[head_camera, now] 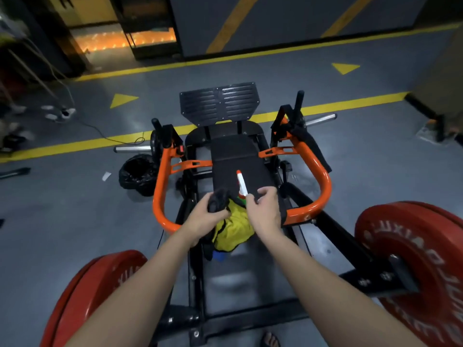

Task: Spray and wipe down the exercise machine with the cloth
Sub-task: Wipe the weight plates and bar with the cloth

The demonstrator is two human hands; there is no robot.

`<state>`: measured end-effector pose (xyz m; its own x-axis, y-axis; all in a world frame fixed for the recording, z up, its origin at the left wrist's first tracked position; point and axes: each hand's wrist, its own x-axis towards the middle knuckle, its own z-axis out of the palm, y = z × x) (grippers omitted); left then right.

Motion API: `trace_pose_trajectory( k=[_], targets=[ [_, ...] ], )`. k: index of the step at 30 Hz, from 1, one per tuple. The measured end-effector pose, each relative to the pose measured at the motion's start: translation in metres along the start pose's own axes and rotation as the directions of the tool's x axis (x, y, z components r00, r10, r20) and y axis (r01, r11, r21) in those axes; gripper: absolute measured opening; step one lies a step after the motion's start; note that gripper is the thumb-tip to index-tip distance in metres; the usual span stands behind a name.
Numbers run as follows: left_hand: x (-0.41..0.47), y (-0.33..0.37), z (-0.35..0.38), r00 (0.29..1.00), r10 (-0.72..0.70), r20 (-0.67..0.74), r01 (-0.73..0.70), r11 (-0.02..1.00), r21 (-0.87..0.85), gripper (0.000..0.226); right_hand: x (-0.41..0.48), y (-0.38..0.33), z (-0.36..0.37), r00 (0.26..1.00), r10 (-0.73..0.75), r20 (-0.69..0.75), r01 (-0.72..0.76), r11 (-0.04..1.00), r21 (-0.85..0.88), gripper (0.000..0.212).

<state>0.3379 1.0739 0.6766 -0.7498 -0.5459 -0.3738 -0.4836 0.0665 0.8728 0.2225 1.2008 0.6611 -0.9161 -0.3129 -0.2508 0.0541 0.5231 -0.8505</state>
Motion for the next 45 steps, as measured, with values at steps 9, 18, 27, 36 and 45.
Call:
trace_pose_trajectory(
  k=[9, 18, 27, 36, 45],
  targets=[
    [0.002, -0.024, -0.019, 0.997, -0.066, -0.025, 0.067, 0.997, 0.04, 0.039, 0.06, 0.023, 0.038, 0.982, -0.041, 0.183, 0.065, 0.99, -0.124, 0.048],
    [0.001, -0.047, -0.039, 0.98, -0.139, -0.14, 0.129, 0.989, -0.074, 0.043, 0.054, 0.033, 0.05, 0.99, -0.041, 0.134, 0.057, 0.991, -0.119, 0.025],
    [-0.009, -0.059, -0.069, 0.992, -0.085, -0.093, 0.076, 0.993, -0.096, 0.029, -0.009, 0.04, 0.067, 0.952, -0.296, 0.082, 0.306, 0.937, -0.17, 0.023],
    [-0.077, -0.095, -0.204, 0.985, 0.05, -0.162, -0.068, 0.992, -0.108, 0.025, -0.136, -0.022, 0.163, 0.909, -0.395, 0.136, 0.413, 0.897, -0.155, 0.019],
    [-0.147, -0.162, -0.379, 0.994, 0.088, -0.064, -0.09, 0.995, -0.033, 0.076, -0.263, -0.066, 0.277, 0.881, -0.474, 0.011, 0.465, 0.86, -0.21, 0.02]
  ],
)
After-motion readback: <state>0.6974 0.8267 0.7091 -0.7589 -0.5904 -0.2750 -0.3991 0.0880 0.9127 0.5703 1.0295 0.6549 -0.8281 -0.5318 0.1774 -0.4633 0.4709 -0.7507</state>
